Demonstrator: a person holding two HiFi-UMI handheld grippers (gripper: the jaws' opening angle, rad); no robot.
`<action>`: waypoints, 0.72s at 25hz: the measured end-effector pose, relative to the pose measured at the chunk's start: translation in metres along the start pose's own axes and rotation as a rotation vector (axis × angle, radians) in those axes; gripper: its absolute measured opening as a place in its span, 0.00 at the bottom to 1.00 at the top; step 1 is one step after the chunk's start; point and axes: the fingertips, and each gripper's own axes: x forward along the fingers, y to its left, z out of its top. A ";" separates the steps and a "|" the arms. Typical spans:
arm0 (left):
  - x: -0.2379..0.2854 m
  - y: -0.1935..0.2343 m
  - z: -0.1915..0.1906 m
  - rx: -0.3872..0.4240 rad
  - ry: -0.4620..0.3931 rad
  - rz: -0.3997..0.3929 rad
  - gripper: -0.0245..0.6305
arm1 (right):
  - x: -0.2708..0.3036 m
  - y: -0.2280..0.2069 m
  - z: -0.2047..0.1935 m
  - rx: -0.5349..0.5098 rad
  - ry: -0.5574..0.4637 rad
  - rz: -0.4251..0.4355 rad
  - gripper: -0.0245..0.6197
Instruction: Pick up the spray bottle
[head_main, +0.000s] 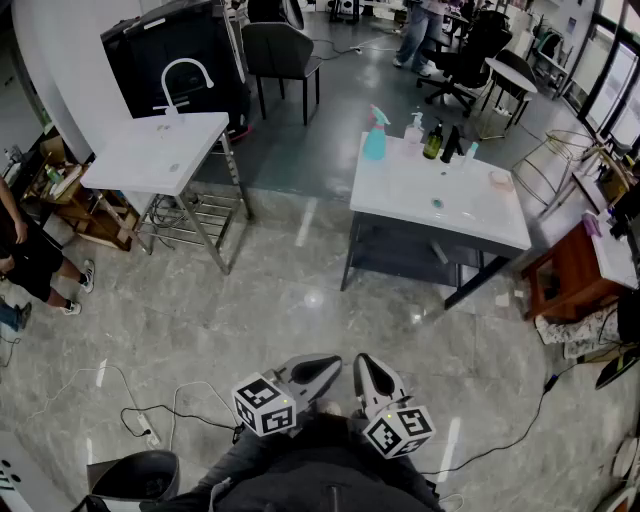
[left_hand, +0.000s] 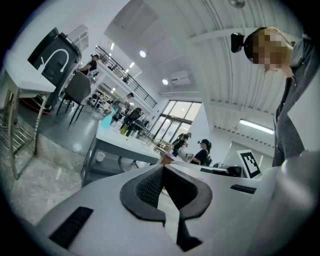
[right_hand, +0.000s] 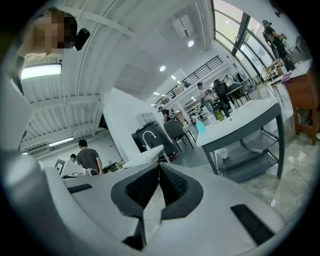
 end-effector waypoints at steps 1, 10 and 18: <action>-0.001 -0.002 -0.002 0.000 0.003 -0.001 0.05 | -0.002 0.001 -0.001 0.000 -0.002 0.001 0.05; -0.002 -0.017 -0.013 -0.001 0.028 -0.004 0.05 | -0.014 0.002 -0.002 0.015 -0.013 -0.002 0.05; 0.013 -0.003 -0.009 -0.022 0.036 -0.011 0.05 | -0.003 -0.010 0.002 0.011 -0.005 -0.003 0.05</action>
